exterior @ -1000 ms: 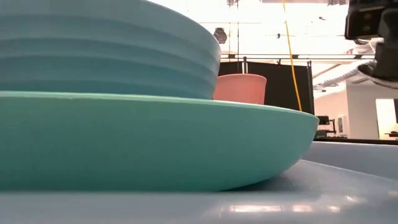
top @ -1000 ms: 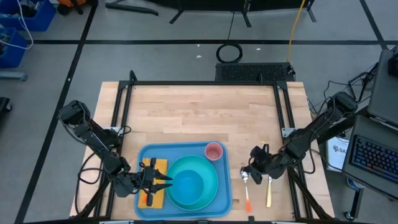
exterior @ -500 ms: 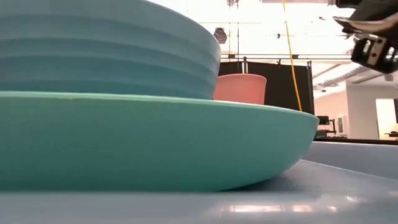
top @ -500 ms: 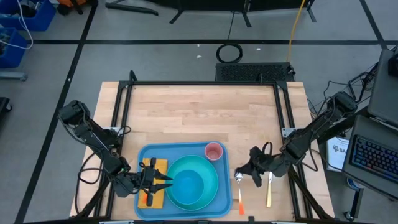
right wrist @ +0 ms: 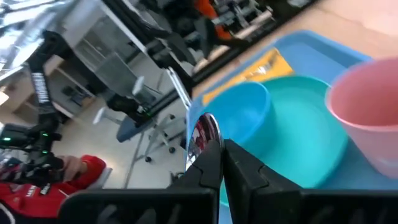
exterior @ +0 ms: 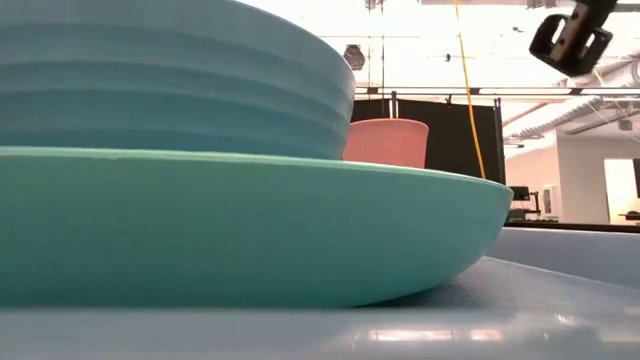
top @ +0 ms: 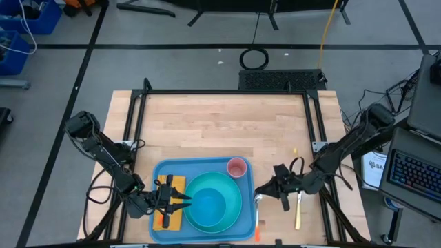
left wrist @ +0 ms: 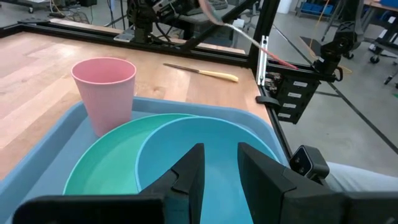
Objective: Set up tray
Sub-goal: Put the orange spoon on the yellow table napkin to the right of the orange fork
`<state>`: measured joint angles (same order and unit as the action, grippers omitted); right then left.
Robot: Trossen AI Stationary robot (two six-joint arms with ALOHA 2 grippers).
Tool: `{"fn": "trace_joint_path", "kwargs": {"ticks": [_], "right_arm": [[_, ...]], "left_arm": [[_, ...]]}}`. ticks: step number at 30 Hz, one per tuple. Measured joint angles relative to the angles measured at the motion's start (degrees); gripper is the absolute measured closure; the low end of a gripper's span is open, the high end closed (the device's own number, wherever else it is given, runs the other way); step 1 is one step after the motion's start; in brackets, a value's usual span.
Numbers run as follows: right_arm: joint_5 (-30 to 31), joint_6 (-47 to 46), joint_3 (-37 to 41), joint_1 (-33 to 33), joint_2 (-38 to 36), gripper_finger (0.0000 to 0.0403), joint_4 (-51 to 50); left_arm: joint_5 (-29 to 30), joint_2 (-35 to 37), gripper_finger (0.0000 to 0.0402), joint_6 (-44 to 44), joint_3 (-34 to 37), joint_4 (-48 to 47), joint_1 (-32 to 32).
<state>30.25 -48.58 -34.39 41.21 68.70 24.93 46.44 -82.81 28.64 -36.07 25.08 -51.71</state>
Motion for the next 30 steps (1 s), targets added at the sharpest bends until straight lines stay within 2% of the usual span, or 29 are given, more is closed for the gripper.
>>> {"fn": "trace_joint_path", "kwargs": {"ticks": [7,10,15,20,25,30], "right_arm": [[-0.4,8.6,0.0,-0.8,6.3,0.0403,15.0],[-0.5,9.2,-0.3,-1.8,8.8,0.0403,19.0],[-3.9,12.5,-4.5,-4.1,13.1,0.0403,19.2],[-7.9,20.6,-11.1,-6.7,17.6,0.0403,19.4],[-7.6,30.5,-17.7,-8.0,21.0,0.0403,17.6],[-4.7,37.7,-23.7,-9.3,25.9,0.0403,15.9]], "left_arm": [[0.0,0.0,0.0302,0.0,0.0,0.1,0.0],[0.0,0.0,0.0302,0.0,0.0,0.4,0.0],[0.0,0.0,0.0302,-0.1,0.0,0.5,0.0],[0.0,0.0,0.0302,-0.3,0.0,0.5,0.0],[0.0,0.0,0.0302,-0.3,0.0,0.4,0.0],[0.0,0.0,0.0302,-1.0,0.0,0.5,0.0]]}}
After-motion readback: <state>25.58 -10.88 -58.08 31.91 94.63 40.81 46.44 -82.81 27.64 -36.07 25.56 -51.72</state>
